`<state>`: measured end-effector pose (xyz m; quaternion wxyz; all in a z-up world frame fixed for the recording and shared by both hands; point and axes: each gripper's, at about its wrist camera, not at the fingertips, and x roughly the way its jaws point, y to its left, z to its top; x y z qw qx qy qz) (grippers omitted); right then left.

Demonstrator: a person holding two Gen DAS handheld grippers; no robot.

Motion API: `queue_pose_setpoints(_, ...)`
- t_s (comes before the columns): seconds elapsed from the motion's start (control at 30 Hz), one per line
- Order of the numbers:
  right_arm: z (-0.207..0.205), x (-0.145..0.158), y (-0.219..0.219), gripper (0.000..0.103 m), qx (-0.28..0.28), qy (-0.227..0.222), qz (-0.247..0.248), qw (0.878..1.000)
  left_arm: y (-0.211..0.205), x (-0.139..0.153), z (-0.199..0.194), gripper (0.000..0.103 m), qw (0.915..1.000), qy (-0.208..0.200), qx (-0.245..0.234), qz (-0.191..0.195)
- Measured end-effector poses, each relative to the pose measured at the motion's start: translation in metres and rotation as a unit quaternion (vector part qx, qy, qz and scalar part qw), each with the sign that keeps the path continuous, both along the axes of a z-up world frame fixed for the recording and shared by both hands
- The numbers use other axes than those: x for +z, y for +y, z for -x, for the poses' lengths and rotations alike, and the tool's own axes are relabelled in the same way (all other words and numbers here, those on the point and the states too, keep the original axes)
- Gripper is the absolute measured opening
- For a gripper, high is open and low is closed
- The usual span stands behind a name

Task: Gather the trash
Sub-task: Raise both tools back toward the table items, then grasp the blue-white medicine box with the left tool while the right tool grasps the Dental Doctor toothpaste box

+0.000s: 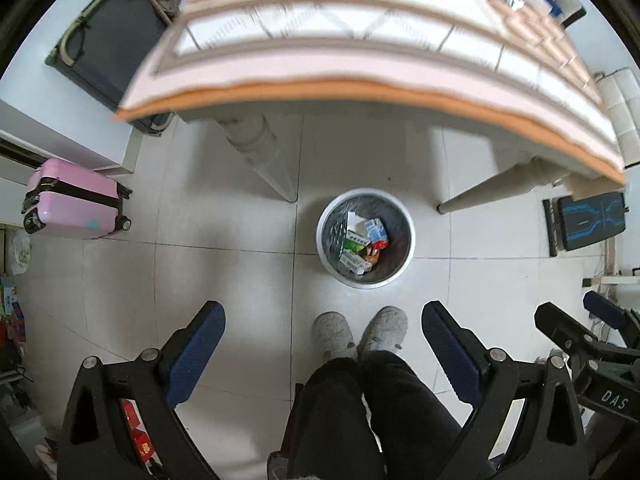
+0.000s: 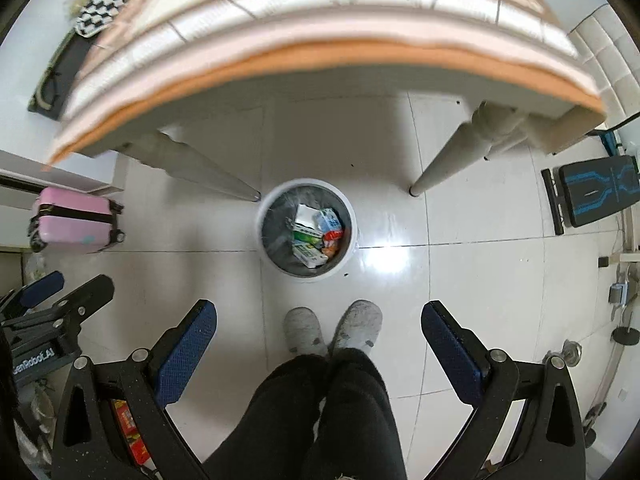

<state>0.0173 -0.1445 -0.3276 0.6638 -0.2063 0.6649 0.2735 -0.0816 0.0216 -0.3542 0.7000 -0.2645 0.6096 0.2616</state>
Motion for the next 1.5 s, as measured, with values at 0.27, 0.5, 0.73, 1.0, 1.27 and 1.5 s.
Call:
queue_pose_setpoints(0.27,-0.016,0.087,0.015,0.103,-0.007,-0.005,-0.054,0.998,0.011,0.058,-0.013,0.1,0.9992,-0.024,0.021,-0.024)
queue_pose_setpoints(0.5,-0.103,0.113,0.034,0.103,-0.054,-0.026,-0.063,0.996,0.038,0.072,-0.086,0.1,0.9986,-0.021,0.038,-0.032)
queue_pose_setpoints(0.73,-0.248,0.083,0.048,0.103,-0.074,-0.01,-0.04,0.996,0.073,0.07,-0.216,0.1,0.998,-0.016,0.058,-0.022)
queue_pose_setpoints(1.0,-0.408,0.069,0.179,0.103,0.152,-0.08,0.052,0.984,0.137,0.057,-0.346,0.1,0.9932,0.024,0.108,-0.037)
queue_pose_setpoints(1.27,-0.471,0.005,0.295,0.103,0.403,-0.095,0.156,0.897,0.178,0.034,-0.403,0.1,0.9925,0.053,0.1,-0.046)
queue_pose_setpoints(1.5,-0.474,-0.037,0.322,0.074,0.499,-0.052,0.165,0.849,0.184,0.02,-0.455,0.1,0.9564,0.102,-0.201,-0.186)
